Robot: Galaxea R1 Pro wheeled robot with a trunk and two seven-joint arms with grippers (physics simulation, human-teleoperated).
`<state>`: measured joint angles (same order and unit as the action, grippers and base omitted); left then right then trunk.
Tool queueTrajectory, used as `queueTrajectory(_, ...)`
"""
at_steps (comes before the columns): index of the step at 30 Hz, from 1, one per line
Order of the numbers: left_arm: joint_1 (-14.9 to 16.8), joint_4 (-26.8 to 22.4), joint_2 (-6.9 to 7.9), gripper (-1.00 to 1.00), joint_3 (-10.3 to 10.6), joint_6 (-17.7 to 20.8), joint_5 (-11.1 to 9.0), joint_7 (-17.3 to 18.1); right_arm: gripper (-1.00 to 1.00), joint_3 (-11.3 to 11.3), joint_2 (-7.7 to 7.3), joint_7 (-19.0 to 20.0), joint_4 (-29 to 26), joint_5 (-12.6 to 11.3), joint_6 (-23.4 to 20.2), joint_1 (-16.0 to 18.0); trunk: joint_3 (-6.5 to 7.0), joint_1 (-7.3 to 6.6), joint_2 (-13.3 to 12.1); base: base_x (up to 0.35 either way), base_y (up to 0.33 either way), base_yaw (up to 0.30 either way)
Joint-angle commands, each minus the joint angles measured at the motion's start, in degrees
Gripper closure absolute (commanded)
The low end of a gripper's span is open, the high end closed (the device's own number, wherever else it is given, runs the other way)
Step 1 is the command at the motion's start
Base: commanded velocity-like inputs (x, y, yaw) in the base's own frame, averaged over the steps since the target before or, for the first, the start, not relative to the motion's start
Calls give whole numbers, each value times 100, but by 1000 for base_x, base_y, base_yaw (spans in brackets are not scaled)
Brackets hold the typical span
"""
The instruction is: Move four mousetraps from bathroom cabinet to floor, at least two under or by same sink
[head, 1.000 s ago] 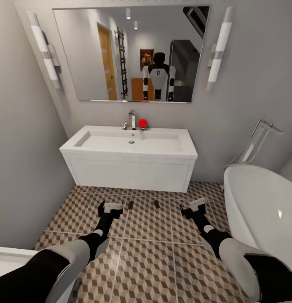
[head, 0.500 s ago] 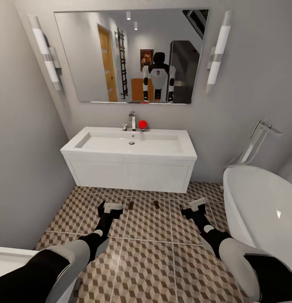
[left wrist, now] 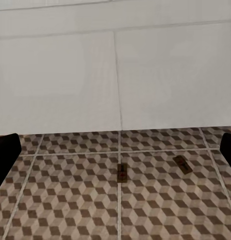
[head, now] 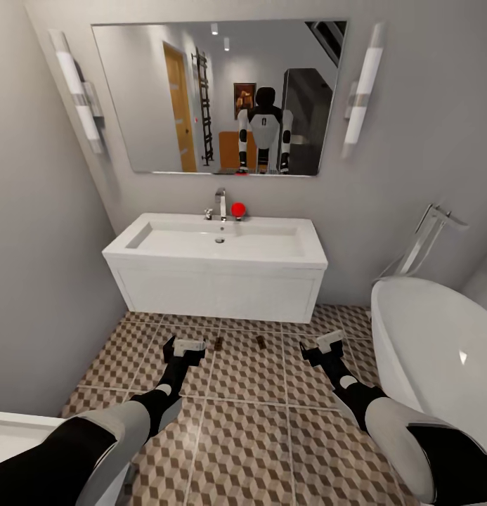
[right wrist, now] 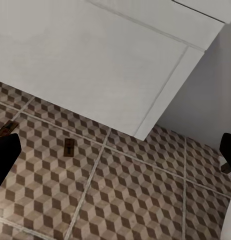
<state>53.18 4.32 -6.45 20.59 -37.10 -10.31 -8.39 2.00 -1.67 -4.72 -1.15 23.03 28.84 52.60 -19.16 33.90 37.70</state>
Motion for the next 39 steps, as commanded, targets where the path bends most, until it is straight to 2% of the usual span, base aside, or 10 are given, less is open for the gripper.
queueTrajectory(1, 10, 25, -6, -100, 50, -34, -41, -13, -100, 20, 0, -35, 10, 61, 16, 6, 10, -21, -35, 0, 0, 0)
queueTrajectory(37, -2, 25, -6, -100, 50, -33, -41, -13, -100, 19, 1, -34, 9, 61, 16, 6, 657, -811, -1478, 0, 0, 0)
queueTrajectory(39, -5, 25, -6, -100, 50, -34, -41, -13, -100, 18, 4, -35, 10, 61, 16, 6, 657, -811, -1478, 0, 0, 0)
